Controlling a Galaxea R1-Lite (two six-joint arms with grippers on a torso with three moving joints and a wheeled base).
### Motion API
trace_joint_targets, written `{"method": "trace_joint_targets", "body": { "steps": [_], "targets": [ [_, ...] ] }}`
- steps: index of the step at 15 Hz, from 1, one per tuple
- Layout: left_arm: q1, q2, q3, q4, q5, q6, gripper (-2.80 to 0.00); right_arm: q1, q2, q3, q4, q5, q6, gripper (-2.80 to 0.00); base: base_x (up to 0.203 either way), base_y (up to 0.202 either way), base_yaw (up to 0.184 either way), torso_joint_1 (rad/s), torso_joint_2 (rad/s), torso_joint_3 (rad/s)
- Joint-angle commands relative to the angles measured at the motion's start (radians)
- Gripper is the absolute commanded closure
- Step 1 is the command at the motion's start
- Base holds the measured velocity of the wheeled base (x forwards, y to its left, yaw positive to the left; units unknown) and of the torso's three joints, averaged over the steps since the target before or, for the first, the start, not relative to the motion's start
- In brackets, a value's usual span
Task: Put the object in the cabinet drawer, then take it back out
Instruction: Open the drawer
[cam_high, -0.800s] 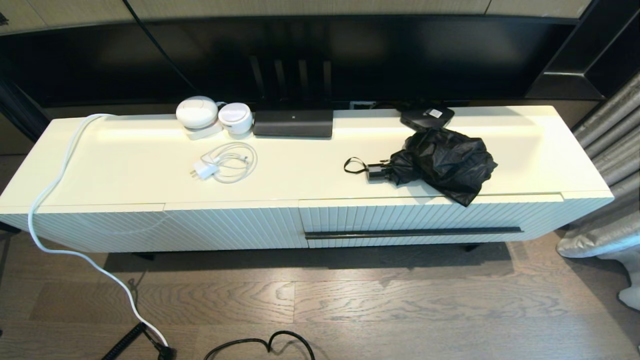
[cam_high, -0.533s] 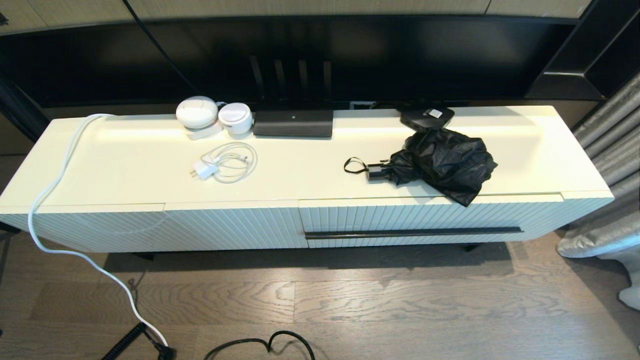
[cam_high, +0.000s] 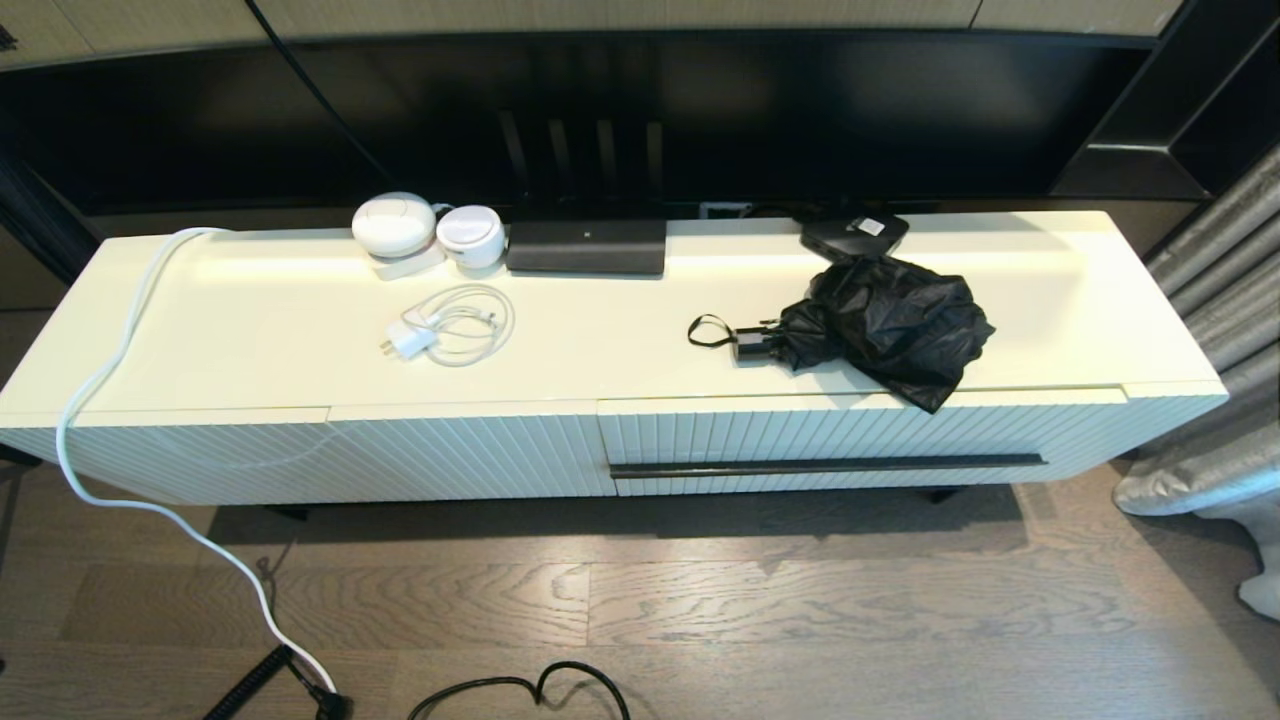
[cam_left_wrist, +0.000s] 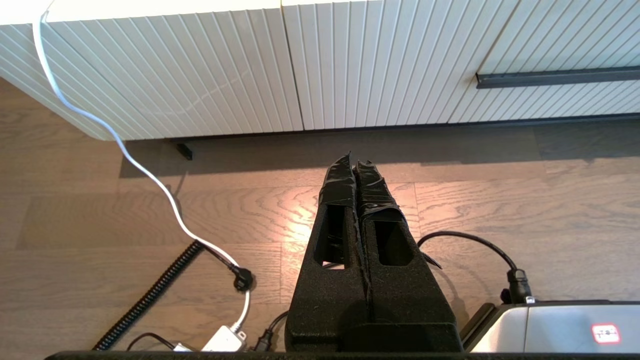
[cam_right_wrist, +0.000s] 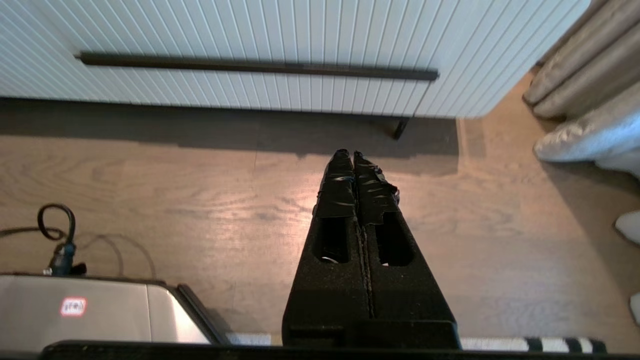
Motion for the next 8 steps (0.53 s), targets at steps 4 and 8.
{"method": "trace_joint_targets", "body": {
  "steps": [4,8],
  "targets": [
    [-0.001,0.002,0.002,0.0,0.0,0.0,0.0,0.002,0.128,-0.312,0.119,0.039,-0.024,0.0,0.0,0.0,0.0,0.0,0.0,0.0],
    [0.0,0.002,0.002,0.0,0.0,0.0,0.0,0.012,0.391,-0.572,0.182,0.105,-0.297,0.0,0.0,0.0,0.0,0.0,0.0,0.0]
  ]
}}
